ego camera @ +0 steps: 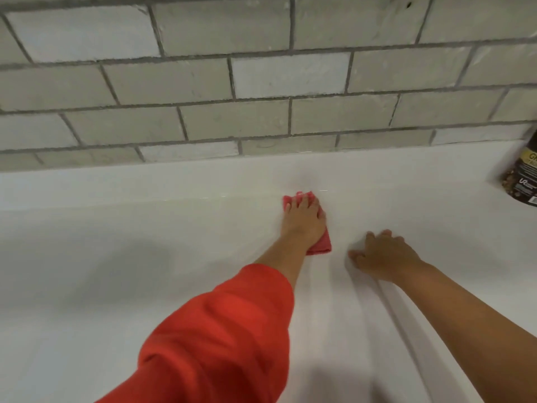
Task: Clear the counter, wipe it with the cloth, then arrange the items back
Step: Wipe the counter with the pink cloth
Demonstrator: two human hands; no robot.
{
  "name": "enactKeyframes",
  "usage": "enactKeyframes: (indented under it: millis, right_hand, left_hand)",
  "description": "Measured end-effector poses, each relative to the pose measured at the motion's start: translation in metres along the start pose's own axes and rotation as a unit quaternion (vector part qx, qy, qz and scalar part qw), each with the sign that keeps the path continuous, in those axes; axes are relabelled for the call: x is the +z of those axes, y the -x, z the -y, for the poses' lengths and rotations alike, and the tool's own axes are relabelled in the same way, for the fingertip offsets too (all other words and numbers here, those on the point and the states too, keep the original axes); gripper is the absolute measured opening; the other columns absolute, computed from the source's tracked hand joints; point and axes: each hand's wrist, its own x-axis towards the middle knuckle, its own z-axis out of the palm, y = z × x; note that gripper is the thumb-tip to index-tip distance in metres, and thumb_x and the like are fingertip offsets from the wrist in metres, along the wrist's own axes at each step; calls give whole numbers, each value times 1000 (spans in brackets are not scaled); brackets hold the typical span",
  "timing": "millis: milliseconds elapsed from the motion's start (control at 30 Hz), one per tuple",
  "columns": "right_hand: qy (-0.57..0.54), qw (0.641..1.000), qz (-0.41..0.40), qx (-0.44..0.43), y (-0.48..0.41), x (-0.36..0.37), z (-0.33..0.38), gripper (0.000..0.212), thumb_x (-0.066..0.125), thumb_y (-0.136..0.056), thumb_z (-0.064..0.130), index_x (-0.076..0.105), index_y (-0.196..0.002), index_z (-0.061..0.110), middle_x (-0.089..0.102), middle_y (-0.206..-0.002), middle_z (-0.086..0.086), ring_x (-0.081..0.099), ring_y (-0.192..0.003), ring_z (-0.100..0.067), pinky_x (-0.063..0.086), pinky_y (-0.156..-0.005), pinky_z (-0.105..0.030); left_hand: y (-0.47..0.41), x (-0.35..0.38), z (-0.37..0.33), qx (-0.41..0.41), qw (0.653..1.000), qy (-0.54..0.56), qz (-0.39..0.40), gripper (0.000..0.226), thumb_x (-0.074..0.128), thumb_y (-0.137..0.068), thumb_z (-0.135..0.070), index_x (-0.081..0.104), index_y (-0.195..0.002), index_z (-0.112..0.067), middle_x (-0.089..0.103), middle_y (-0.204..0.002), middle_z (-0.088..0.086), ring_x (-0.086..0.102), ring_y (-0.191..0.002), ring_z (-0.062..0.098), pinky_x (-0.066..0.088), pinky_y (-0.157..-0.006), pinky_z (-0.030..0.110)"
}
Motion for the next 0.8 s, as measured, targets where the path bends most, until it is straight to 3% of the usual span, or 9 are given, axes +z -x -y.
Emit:
enactKeyframes:
  millis: [67,133,300,433,533,600,800]
  right_hand:
    - [3,1000,-12,-1,2,2,-1,62,35,-92,55,34,-135,10,36,-134,-18,39,-123,-38,39,-98,-40]
    - [-5,1000,-14,3,3,5,-1,64,34,-93,55,31,-137,10,31,-141,-20,35,-127,-39,37,-101,-42]
    - [2,1000,-8,24,13,11,4,66,22,-97,51,10,-149,11,5,-156,-21,10,-142,-41,19,-115,-46]
    - [-24,999,-42,-1,34,15,-4,60,17,-100,45,3,-151,15,-1,-158,-14,-3,-146,-32,3,-118,-45]
    - [-35,998,-52,-25,58,16,-13,56,21,-102,37,3,-151,18,0,-159,-8,-6,-147,-27,1,-118,-44]
    - [-35,997,-51,-38,74,18,-18,54,25,-102,31,8,-151,17,4,-159,-7,-4,-147,-27,2,-118,-44]
    - [-63,995,-62,-35,122,29,-38,54,30,-98,12,17,-150,15,10,-158,-5,-3,-147,-27,3,-118,-42]
  left_hand:
    - [10,-7,22,43,999,-9,0,50,25,-101,-30,24,-148,-12,17,-156,9,11,-145,26,-1,-119,37]
    - [20,-14,56,33,999,-11,-17,49,26,-102,-29,25,-147,-12,19,-156,8,13,-144,23,-1,-118,35]
    - [62,-39,156,-68,996,-34,-51,49,25,-102,-26,23,-147,-9,19,-156,8,12,-145,21,2,-118,37]
    - [102,-52,204,-198,976,-41,-83,50,25,-100,-25,25,-146,-6,24,-153,15,17,-143,28,6,-118,44]
    - [120,-49,180,-306,946,-36,-101,51,23,-99,-25,24,-146,-4,25,-151,21,18,-140,36,4,-117,46]
    - [127,-41,141,-318,942,-33,-100,51,22,-100,-25,22,-146,-4,20,-152,21,15,-141,37,3,-117,47]
    - [145,5,-8,-128,991,-28,-41,53,17,-101,-28,11,-150,-11,9,-157,13,5,-145,32,0,-117,43]
